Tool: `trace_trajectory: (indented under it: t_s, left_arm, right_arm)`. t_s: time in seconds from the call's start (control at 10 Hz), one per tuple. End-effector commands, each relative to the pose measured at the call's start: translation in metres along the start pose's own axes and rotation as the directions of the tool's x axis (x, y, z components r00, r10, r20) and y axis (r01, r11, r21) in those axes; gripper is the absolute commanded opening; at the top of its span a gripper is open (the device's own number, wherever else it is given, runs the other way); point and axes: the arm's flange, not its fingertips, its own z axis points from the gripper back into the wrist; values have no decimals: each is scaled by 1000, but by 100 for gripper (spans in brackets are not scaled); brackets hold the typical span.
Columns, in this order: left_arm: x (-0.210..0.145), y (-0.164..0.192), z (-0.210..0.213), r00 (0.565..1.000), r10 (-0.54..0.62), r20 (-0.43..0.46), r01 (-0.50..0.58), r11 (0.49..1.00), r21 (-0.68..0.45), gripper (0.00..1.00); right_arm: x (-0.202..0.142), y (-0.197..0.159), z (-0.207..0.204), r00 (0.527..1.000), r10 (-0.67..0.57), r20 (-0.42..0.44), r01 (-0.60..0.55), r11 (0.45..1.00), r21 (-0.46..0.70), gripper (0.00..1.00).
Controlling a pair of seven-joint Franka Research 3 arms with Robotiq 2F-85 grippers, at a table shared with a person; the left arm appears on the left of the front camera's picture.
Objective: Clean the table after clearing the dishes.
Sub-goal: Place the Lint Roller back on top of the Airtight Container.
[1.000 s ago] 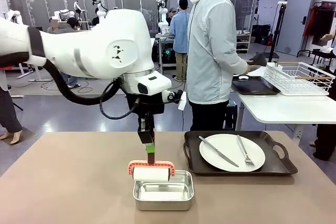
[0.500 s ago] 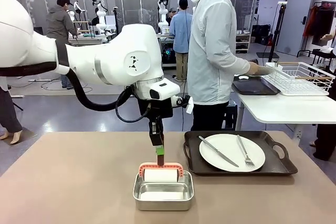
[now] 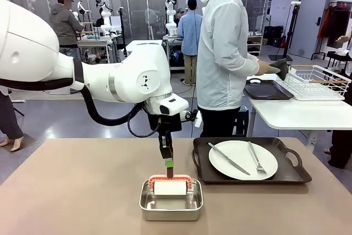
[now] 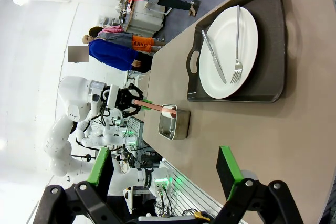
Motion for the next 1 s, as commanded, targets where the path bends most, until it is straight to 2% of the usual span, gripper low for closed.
trace_trajectory:
  t_s: [0.0, 0.3, 0.4, 0.5, 0.6, 0.7, 0.8, 0.9]
  left_arm:
    - [1, 20, -7, 1000, -1, -28, 1, 1000, 22, 21]
    - [-1, 36, -18, 999, 33, -37, -34, 999, -1, 21]
    - [-1, 36, -16, 999, 38, -36, -38, 999, 2, 40]
    - [0, 36, -12, 999, 34, -36, -34, 999, -1, 48]
    - [3, 34, -8, 999, 31, -37, -31, 1000, -1, 67]
    - [5, 30, -2, 999, 22, -33, -22, 1000, 4, 75]
    - [6, 30, 3, 999, 26, -21, -25, 1000, 8, 94]
    - [5, 31, 5, 999, 32, -18, -31, 999, 14, 100]
  right_arm:
    - [-2, 3, 1, 1000, 4, -1, -4, 1000, 8, 100]
    - [-2, 3, 1, 1000, 4, -1, -4, 1000, 8, 100]
    - [-2, 3, 1, 1000, 4, -1, -4, 1000, 8, 100]
    - [-2, 3, 1, 1000, 4, -1, -4, 1000, 8, 100]
    - [-2, 3, 1, 1000, 4, -1, -4, 1000, 8, 100]
    - [-2, 3, 1, 1000, 4, -1, -4, 1000, 8, 100]
    - [-2, 3, 1, 1000, 4, -1, -4, 1000, 8, 100]
    - [-2, 3, 1, 1000, 4, -1, -4, 1000, 8, 100]
